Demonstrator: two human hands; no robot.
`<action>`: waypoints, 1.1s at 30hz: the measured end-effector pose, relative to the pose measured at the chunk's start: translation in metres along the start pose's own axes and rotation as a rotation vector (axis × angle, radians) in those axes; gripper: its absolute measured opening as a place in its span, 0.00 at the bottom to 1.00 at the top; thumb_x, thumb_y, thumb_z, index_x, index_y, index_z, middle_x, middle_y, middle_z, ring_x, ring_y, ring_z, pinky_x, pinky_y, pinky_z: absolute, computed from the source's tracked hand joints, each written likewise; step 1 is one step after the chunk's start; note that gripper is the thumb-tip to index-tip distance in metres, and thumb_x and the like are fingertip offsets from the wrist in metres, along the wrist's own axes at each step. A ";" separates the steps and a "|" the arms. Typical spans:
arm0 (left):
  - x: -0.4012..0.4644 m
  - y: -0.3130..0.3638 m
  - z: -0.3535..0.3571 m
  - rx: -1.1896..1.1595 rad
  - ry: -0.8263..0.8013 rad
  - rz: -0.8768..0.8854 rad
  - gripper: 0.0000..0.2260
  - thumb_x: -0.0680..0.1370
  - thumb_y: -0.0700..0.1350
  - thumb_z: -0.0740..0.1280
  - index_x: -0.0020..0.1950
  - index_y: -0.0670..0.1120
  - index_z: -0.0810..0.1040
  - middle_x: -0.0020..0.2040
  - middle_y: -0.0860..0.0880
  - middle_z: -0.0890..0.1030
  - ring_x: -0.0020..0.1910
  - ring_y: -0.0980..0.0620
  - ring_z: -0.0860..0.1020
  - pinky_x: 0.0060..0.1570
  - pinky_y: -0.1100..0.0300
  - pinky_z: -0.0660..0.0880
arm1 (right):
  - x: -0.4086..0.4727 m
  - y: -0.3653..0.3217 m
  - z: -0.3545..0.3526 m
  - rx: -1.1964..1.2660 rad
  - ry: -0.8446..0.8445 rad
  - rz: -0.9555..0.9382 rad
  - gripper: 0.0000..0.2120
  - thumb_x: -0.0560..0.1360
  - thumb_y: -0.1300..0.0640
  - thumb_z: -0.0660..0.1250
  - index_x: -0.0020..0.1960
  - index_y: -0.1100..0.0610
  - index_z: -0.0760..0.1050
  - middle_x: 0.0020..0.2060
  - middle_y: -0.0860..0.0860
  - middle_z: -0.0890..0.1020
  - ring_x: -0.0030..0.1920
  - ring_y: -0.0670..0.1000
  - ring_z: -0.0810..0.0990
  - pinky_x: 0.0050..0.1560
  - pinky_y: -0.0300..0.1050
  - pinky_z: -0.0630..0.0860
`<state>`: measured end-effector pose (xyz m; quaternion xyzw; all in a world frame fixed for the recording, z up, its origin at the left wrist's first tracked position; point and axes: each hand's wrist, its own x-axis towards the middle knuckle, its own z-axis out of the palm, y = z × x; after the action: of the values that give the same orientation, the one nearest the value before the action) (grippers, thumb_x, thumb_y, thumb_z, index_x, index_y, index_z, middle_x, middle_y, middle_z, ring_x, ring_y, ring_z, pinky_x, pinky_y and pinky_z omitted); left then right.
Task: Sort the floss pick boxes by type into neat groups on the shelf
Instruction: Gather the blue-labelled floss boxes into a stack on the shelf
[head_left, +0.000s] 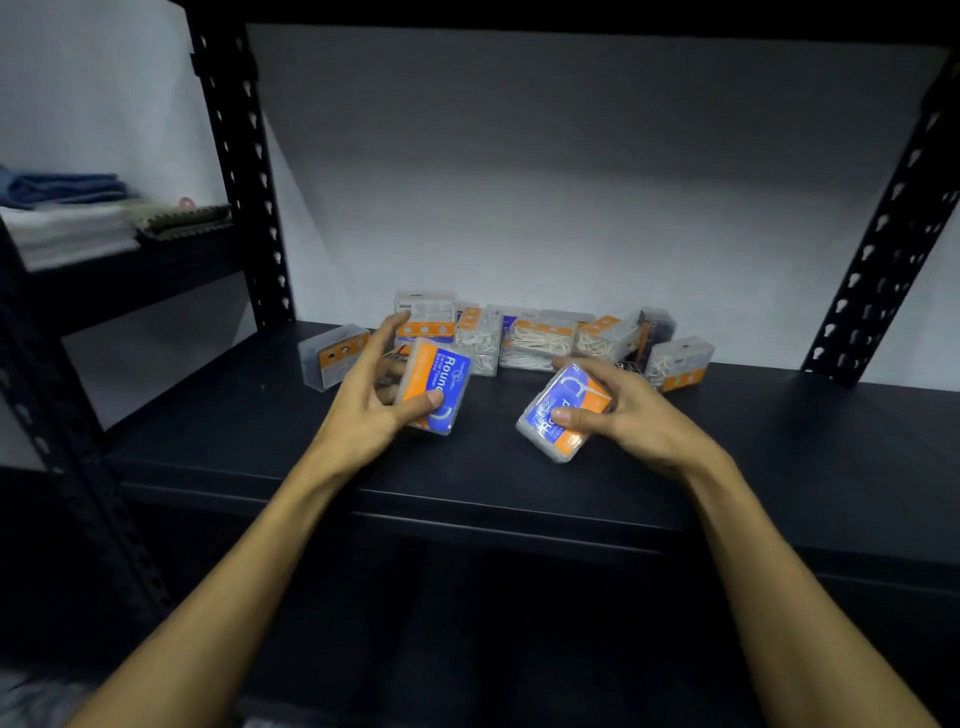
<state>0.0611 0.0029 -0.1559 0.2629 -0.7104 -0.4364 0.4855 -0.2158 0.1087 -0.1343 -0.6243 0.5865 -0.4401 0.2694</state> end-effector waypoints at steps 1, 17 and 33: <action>0.000 0.001 -0.002 -0.038 -0.012 -0.015 0.37 0.74 0.37 0.75 0.74 0.64 0.64 0.56 0.43 0.81 0.52 0.48 0.83 0.52 0.53 0.81 | -0.001 0.001 0.000 0.003 0.016 -0.008 0.26 0.71 0.59 0.78 0.66 0.51 0.75 0.54 0.53 0.85 0.50 0.45 0.83 0.56 0.42 0.80; -0.004 0.005 -0.005 -0.146 0.150 -0.059 0.26 0.66 0.34 0.79 0.57 0.49 0.72 0.49 0.53 0.84 0.47 0.52 0.84 0.48 0.53 0.80 | -0.004 -0.002 0.012 -0.098 0.186 -0.025 0.25 0.63 0.56 0.83 0.54 0.57 0.73 0.48 0.58 0.83 0.43 0.50 0.81 0.50 0.52 0.80; -0.016 0.000 -0.023 0.099 0.065 -0.057 0.19 0.66 0.42 0.81 0.52 0.43 0.77 0.50 0.49 0.85 0.51 0.52 0.84 0.51 0.56 0.82 | -0.009 -0.008 0.054 -0.182 0.139 -0.053 0.18 0.69 0.52 0.79 0.56 0.52 0.79 0.49 0.48 0.84 0.48 0.47 0.83 0.53 0.44 0.80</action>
<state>0.0882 0.0072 -0.1594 0.3208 -0.7072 -0.4055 0.4822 -0.1641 0.1086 -0.1548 -0.6295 0.6245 -0.4342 0.1587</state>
